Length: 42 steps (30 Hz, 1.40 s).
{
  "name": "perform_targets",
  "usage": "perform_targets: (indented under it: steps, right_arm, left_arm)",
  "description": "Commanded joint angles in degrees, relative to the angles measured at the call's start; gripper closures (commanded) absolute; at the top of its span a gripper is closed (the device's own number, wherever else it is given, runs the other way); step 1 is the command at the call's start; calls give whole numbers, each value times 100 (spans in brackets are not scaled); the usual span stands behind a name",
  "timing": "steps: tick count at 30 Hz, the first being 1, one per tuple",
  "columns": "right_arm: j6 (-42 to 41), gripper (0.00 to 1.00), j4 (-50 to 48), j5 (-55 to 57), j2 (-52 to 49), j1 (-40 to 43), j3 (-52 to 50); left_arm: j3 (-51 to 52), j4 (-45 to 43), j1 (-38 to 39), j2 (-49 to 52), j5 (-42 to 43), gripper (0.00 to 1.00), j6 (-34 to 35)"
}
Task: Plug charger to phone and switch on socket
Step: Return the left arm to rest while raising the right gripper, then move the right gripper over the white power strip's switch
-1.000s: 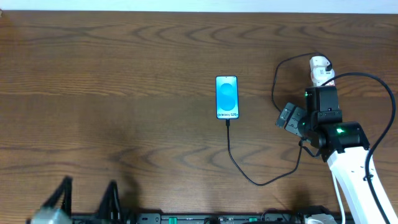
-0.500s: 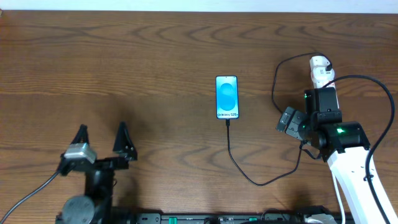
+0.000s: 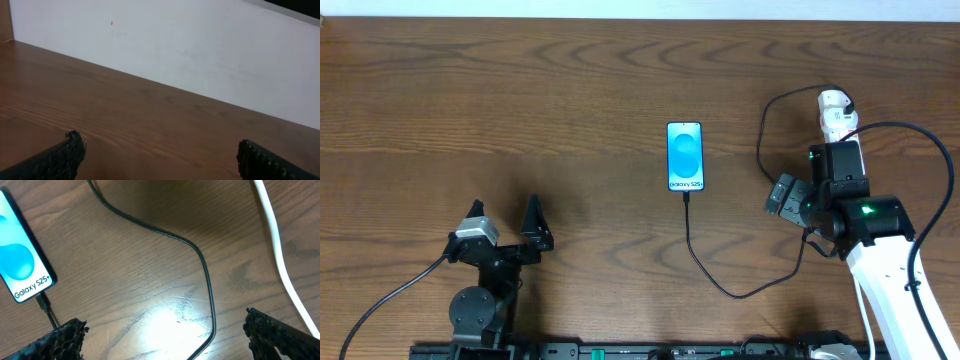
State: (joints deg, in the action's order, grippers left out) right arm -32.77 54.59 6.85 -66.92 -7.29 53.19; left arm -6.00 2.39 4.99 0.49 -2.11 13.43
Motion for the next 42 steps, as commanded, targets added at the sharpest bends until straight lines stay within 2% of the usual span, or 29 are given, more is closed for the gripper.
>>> perform_targets:
  steps: [1,23,25,28,31,33,42]
  right_arm:
    - [72,1,9,7,15,55,79]
    - [72,1,-120,9,15,55,79]
    - [72,13,-98,9,15,55,79]
    - [70,49,-101,11,15,55,79]
    - [72,80,-116,11,15,59,81]
    - [74,97,-85,9,15,87,109]
    - [162,99,450,11,-15,822,955]
  left_arm:
    - [87,-28,17,-20,-98,1,-79]
    - [577,57,17,-15,-96,1,-74]
    - [577,57,17,-15,-96,1,-74]
    - [577,94,17,-15,-96,1,-74]
    - [577,140,17,-13,-94,1,-74]
    - [577,140,17,-9,-96,1,-74]
    - [577,140,17,11,-96,1,-74]
